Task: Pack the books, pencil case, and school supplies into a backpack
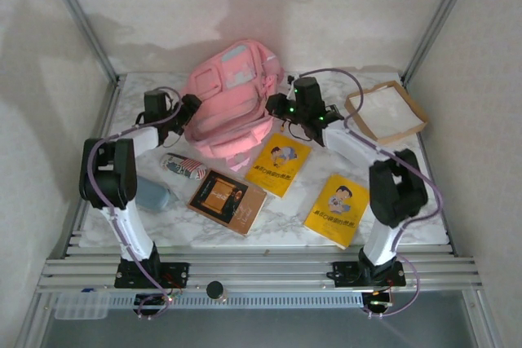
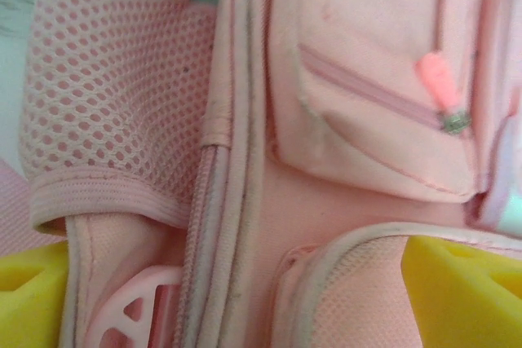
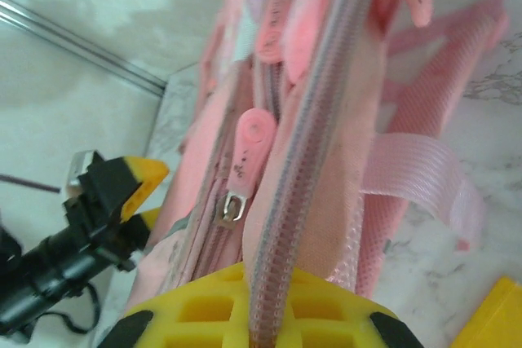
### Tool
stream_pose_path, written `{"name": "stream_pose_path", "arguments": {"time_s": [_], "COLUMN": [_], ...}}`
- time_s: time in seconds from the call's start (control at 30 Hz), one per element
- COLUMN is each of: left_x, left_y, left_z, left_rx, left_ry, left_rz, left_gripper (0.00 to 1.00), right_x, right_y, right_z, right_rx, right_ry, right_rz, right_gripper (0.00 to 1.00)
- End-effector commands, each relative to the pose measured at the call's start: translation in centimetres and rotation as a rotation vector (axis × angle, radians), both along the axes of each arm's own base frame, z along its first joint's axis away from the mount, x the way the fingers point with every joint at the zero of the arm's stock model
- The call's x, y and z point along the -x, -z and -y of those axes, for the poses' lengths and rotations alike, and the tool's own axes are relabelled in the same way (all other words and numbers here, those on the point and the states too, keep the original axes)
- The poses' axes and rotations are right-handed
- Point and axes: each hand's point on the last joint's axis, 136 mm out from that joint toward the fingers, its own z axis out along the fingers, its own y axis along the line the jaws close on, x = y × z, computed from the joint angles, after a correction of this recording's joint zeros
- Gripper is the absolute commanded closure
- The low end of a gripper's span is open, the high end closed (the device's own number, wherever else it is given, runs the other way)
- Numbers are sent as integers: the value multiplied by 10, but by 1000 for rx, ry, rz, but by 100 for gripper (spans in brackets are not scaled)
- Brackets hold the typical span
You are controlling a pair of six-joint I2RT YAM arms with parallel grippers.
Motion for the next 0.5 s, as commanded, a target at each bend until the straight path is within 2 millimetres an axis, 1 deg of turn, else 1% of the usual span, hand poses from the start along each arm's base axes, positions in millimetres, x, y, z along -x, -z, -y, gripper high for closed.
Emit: {"name": "stream_pose_path", "arguments": {"time_s": [0.0, 0.03, 0.1, 0.13, 0.17, 0.2, 0.27, 0.33, 0.37, 0.4, 0.43, 0.47], "left_x": [9, 16, 33, 39, 45, 49, 52, 48, 44, 40, 37, 34], "left_y": [-62, -58, -58, -56, -53, -49, -38, -32, -30, -27, -22, -17], "left_z": [27, 24, 18, 17, 16, 18, 22, 29, 31, 30, 25, 16], "left_rx": [53, 41, -1, -23, -45, -63, -80, -69, -66, -83, -120, -189], "left_ry": [100, 83, 54, 48, 50, 67, 88, 117, 127, 133, 123, 105], "left_rz": [91, 72, 68, 60, 49, 43, 28, 39, 43, 37, 13, -15], "left_gripper": [13, 13, 13, 12, 12, 11, 11, 11, 11, 9, 8, 5], "right_x": [45, 56, 85, 96, 112, 127, 148, 160, 164, 166, 167, 169], "right_y": [-13, -7, 9, 17, 22, 31, 50, 66, 71, 73, 77, 77], "right_z": [-12, -12, -13, -13, -18, -23, -30, -36, -42, -47, -46, -45], "right_rx": [-38, -38, -25, -10, -8, -10, -22, -29, -33, -14, 24, 52], "right_ry": [-32, -28, -8, 12, 12, 9, 4, -3, -26, -35, -22, -19], "right_rz": [-17, -38, -90, -97, -98, -118, -156, -174, -173, -157, -158, -152], "right_gripper": [100, 100, 100, 100, 99, 99, 96, 89, 86, 80, 72, 62]}}
